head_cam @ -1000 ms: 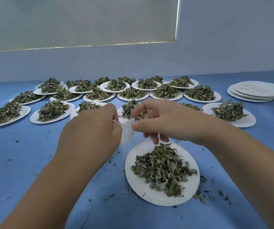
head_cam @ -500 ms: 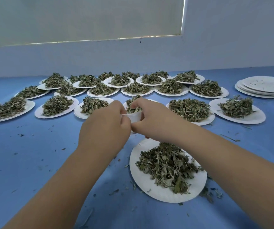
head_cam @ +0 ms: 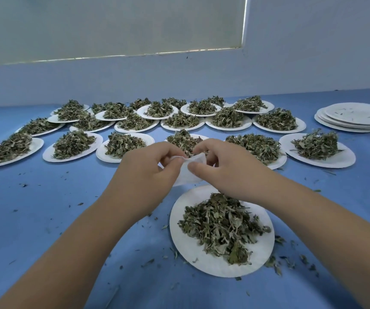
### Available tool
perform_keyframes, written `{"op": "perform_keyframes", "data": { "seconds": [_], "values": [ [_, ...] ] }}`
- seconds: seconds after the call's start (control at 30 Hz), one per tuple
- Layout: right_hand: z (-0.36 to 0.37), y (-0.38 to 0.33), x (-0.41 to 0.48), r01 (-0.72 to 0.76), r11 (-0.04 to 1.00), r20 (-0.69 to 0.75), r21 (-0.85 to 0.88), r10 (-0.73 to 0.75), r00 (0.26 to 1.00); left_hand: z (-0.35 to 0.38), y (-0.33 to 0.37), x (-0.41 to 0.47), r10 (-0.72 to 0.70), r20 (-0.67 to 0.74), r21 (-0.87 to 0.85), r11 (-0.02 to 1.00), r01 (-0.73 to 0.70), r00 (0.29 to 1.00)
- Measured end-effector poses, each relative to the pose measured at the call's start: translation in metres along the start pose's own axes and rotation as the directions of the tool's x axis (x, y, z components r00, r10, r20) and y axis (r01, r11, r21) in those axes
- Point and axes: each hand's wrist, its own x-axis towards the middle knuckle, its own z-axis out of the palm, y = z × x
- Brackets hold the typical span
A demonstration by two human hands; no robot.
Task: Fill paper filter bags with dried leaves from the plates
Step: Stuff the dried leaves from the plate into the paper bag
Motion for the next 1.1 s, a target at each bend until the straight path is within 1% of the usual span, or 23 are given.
{"op": "perform_keyframes", "data": {
  "seconds": [0.03, 0.1, 0.17, 0.23, 0.37, 0.5, 0.57, 0.77, 0.93, 1.0, 1.1],
  "values": [
    [-0.003, 0.001, -0.005, -0.002, 1.000, -0.008, 0.002, 0.002, 1.000, -0.001, 0.001, -0.001, 0.018, -0.031, 0.034, 0.999, -0.017, 0.999],
    [-0.010, 0.004, -0.016, 0.002, 1.000, 0.002, -0.012, -0.002, 1.000, -0.003, 0.004, -0.003, 0.070, -0.079, 0.157, 0.986, -0.056, 0.994],
    [-0.015, 0.005, -0.026, 0.007, 0.998, 0.049, -0.068, -0.003, 0.999, -0.005, 0.006, -0.004, 0.124, -0.074, 0.307, 0.947, -0.096, 0.989],
    [-0.017, 0.004, -0.034, 0.010, 0.988, 0.105, -0.157, 0.006, 0.994, -0.004, 0.008, -0.006, 0.157, -0.053, 0.377, 0.918, -0.126, 0.986],
    [-0.013, -0.003, -0.042, 0.058, 0.950, 0.190, -0.307, 0.001, 0.982, 0.001, 0.011, -0.011, 0.133, -0.009, 0.365, 0.923, -0.121, 0.991],
    [-0.010, -0.008, -0.046, 0.066, 0.943, 0.224, -0.325, 0.010, 0.974, 0.008, 0.008, -0.012, 0.034, 0.092, 0.368, 0.928, -0.066, 0.995],
    [-0.010, -0.008, -0.046, 0.070, 0.942, 0.228, -0.327, 0.007, 0.974, 0.010, 0.006, -0.011, 0.006, 0.112, 0.336, 0.941, -0.043, 0.994],
    [-0.011, -0.003, -0.044, 0.103, 0.945, 0.230, -0.311, -0.030, 0.973, 0.013, 0.000, -0.009, -0.048, 0.118, 0.197, 0.980, 0.024, 0.992],
    [-0.013, 0.000, -0.043, 0.112, 0.953, 0.223, -0.280, -0.049, 0.974, 0.015, -0.003, -0.009, -0.062, 0.117, 0.185, 0.982, 0.040, 0.991],
    [-0.016, 0.001, -0.042, 0.104, 0.967, 0.211, -0.234, -0.054, 0.976, 0.015, -0.003, -0.009, -0.065, 0.112, 0.181, 0.983, 0.044, 0.992],
    [-0.024, 0.001, -0.041, 0.086, 0.990, 0.167, -0.107, -0.068, 0.984, 0.014, -0.002, -0.009, -0.067, 0.101, 0.175, 0.983, 0.048, 0.993]
  ]
}}
